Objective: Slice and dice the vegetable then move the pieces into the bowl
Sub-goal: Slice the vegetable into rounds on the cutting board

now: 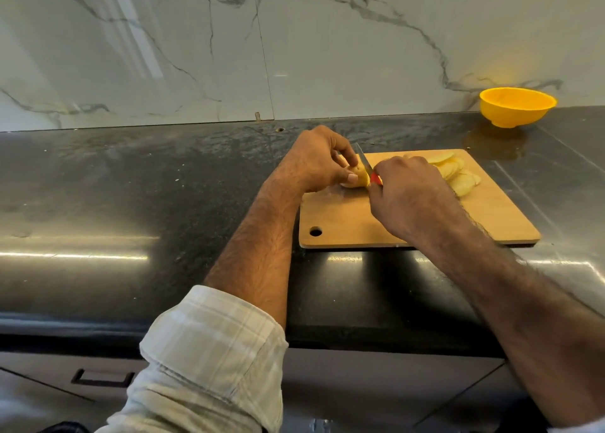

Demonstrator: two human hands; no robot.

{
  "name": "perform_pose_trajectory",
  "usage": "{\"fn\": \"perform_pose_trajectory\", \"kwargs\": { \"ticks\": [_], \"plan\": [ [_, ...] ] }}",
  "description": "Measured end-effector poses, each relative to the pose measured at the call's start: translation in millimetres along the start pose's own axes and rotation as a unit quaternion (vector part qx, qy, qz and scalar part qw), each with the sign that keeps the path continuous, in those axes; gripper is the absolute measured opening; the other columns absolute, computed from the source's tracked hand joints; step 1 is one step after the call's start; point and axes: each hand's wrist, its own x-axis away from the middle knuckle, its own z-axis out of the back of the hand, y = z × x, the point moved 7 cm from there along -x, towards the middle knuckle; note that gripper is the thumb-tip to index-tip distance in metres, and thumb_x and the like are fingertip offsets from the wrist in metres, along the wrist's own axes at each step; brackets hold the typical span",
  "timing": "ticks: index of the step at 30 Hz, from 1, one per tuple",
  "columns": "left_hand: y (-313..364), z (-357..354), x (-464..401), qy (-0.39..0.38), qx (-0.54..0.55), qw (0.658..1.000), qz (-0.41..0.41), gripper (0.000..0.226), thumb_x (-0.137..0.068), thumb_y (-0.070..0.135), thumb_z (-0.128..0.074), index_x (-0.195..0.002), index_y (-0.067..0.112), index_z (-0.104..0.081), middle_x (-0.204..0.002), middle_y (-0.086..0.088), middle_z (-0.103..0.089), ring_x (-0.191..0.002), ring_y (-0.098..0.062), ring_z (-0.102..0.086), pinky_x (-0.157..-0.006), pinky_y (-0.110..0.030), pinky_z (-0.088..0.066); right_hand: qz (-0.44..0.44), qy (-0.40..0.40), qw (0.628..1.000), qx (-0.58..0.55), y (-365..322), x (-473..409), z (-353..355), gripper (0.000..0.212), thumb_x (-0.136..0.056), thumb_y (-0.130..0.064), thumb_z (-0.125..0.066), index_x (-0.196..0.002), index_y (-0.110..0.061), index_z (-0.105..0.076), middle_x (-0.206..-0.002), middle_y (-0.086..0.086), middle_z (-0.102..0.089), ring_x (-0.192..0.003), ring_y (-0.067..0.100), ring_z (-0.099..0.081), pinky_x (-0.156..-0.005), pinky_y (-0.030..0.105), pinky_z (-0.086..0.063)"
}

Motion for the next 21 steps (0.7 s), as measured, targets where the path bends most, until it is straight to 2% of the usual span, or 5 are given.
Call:
{"fn": "perform_pose_trajectory", "kwargs": {
  "ticks": [5,8,13,18,21],
  "plan": [
    [0.3,0.2,-1.1,0.001,0.005,1.000,0.005,0.019,-0.081,0.015,-0.090,-0.095,0.024,-0.081,-0.103,0.002,-0.075,-0.100,-0.015,-0.072,-0.089,-0.041,-0.065,0.002,0.008,1.000,0.013,-2.7,3.1,2.5,0.025,-0.102,-0.034,-0.062,-0.120,-0.017,-0.065,-0.108,0.007,-0.068,-0.092,0.021,-0.061,-0.070,0.035,-0.053],
    [0.7,-0.6,-0.5,0.002,0.006,1.000,0.005,0.019,-0.081,0.014,-0.090,-0.093,0.024,-0.081,-0.101,0.002,-0.075,-0.100,-0.015,-0.072,-0.089,-0.040,-0.065,0.005,0.006,1.000,0.007,-6.8,5.7,6.2,0.022,-0.101,-0.032,-0.064,-0.117,-0.016,-0.066,-0.104,0.007,-0.065,-0.091,0.023,-0.061,-0.070,0.036,-0.054],
    [0.8,-0.4,-0.9,0.002,0.009,1.000,0.005,0.019,-0.081,0.012,-0.090,-0.090,0.025,-0.081,-0.099,0.002,-0.076,-0.098,-0.014,-0.073,-0.088,-0.039,-0.065,-0.001,-0.036,0.999,0.018,-14.3,7.4,6.6,0.028,-0.101,-0.031,-0.065,-0.125,-0.016,-0.063,-0.107,0.008,-0.062,-0.096,0.024,-0.061,-0.076,0.038,-0.056],
    [1.9,-0.3,-1.5,0.008,-0.006,1.000,-0.004,0.020,-0.080,0.013,-0.091,-0.087,0.028,-0.080,-0.093,0.005,-0.077,-0.091,-0.009,-0.074,-0.086,-0.035,-0.065,-0.003,-0.065,0.998,0.028,-24.1,-1.0,8.6,0.024,-0.100,-0.025,-0.067,-0.120,-0.013,-0.065,-0.090,0.004,-0.053,-0.085,0.021,-0.055,-0.071,0.036,-0.048],
    [1.2,0.3,-2.6,0.013,-0.008,1.000,-0.002,0.020,-0.079,0.012,-0.091,-0.088,0.027,-0.081,-0.091,0.005,-0.077,-0.089,-0.008,-0.075,-0.085,-0.035,-0.066,0.004,-0.089,0.995,0.034,-29.5,-5.8,9.5,0.022,-0.099,-0.023,-0.067,-0.119,-0.013,-0.065,-0.082,0.002,-0.048,-0.083,0.021,-0.054,-0.073,0.036,-0.048]
  ]
}}
